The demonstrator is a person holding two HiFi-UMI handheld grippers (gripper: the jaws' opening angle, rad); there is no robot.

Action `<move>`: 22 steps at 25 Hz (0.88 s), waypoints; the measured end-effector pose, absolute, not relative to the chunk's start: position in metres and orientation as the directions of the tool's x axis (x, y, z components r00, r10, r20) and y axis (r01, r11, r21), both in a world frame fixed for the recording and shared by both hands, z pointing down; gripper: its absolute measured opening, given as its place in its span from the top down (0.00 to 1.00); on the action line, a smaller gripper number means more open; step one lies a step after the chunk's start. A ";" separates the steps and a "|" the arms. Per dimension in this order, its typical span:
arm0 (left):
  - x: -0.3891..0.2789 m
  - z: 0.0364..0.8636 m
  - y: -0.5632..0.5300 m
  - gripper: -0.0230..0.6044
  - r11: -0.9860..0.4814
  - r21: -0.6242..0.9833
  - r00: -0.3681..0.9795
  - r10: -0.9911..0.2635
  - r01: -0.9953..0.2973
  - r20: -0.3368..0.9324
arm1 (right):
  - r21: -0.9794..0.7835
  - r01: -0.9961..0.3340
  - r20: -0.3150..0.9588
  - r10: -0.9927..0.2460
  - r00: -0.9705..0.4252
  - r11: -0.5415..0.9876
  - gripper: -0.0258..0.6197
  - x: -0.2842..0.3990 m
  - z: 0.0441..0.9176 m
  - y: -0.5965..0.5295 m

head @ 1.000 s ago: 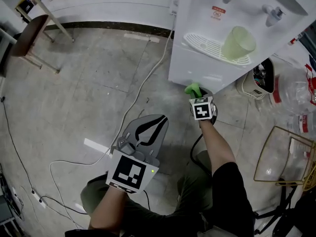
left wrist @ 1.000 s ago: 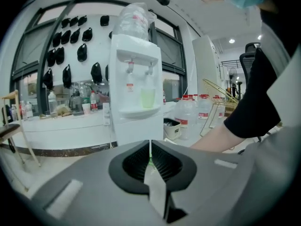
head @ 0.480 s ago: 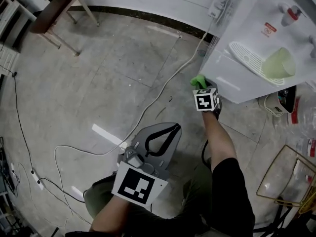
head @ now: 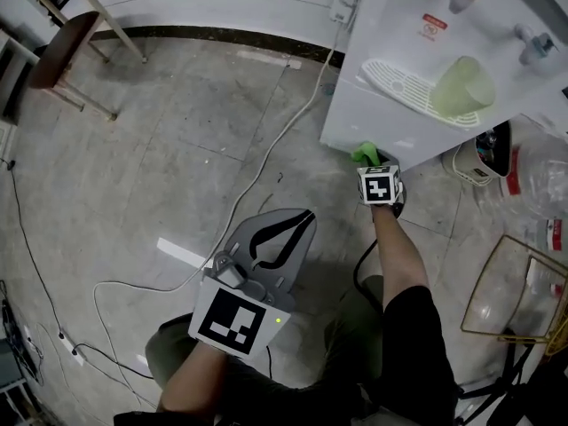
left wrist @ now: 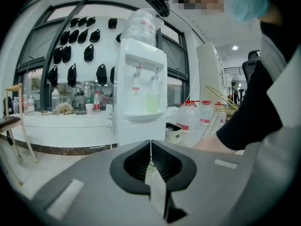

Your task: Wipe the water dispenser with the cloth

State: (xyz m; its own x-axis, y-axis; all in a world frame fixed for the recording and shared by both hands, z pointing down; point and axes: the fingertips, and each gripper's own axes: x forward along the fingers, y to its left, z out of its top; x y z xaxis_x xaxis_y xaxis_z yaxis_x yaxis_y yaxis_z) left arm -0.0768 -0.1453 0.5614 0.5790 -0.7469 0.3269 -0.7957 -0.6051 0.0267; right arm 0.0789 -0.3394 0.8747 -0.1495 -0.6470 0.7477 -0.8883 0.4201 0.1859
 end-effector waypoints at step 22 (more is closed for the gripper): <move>-0.020 0.576 -0.168 0.96 -0.706 0.002 0.666 -0.667 -0.708 0.334 | 0.065 -0.995 0.664 -0.748 -0.016 0.079 0.78 0.238 0.849 -0.281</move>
State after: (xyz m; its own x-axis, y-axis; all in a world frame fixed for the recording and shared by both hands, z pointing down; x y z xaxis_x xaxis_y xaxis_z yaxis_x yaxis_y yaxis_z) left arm -0.0198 -0.1677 0.5758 0.6660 -0.6672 0.3337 -0.7084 -0.7058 0.0024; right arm 0.2384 -0.2814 0.8489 -0.0160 -0.7478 0.6637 -0.9947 0.0792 0.0653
